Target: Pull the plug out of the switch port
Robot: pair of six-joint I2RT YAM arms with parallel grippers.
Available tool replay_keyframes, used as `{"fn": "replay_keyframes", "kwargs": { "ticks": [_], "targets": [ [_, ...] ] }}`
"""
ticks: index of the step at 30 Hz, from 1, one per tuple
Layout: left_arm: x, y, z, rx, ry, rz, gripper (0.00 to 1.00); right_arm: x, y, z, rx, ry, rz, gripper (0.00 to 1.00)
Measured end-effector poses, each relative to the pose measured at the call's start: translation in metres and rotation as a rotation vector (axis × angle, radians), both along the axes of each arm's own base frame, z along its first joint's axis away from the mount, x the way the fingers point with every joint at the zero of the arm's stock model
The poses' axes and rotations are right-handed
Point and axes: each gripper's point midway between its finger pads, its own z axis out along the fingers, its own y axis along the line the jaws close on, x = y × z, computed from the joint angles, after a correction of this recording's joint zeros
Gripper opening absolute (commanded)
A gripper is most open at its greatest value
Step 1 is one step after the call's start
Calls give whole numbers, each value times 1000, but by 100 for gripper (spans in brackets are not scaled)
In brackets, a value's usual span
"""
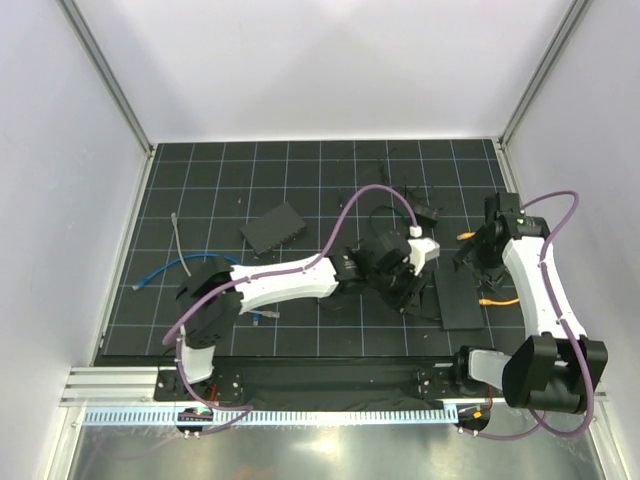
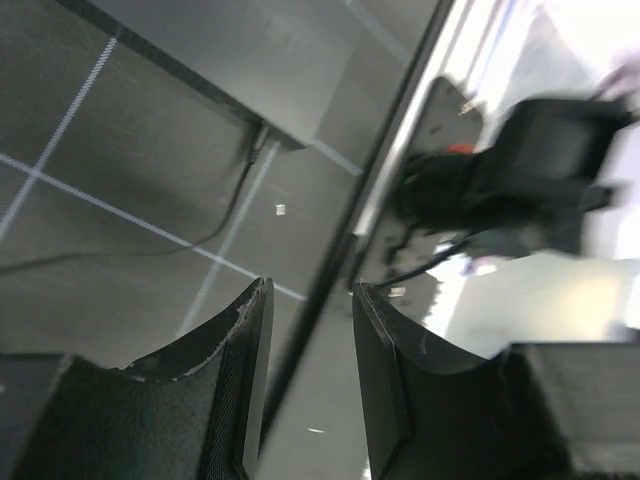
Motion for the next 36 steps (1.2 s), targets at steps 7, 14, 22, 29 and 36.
{"fn": "replay_keyframes", "kwargs": {
  "ticks": [7, 14, 22, 29, 36],
  "targets": [
    [-4, -12, -50, 76, -169, -141, 43, 7, -3, -13, 118, 36, -8, 66],
    [-3, -45, -62, 59, -270, -276, 43, 14, 3, -23, 177, 28, 31, 63],
    [-5, -79, -69, 63, -319, -348, 39, 17, 6, -28, 234, 17, 45, 62],
    [0, -68, -95, 152, -336, -353, 36, 20, 5, -29, 267, 7, 48, 61],
    [7, -66, -99, 179, -380, -339, 36, 18, 1, -33, 275, 9, 31, 61]
  ]
}}
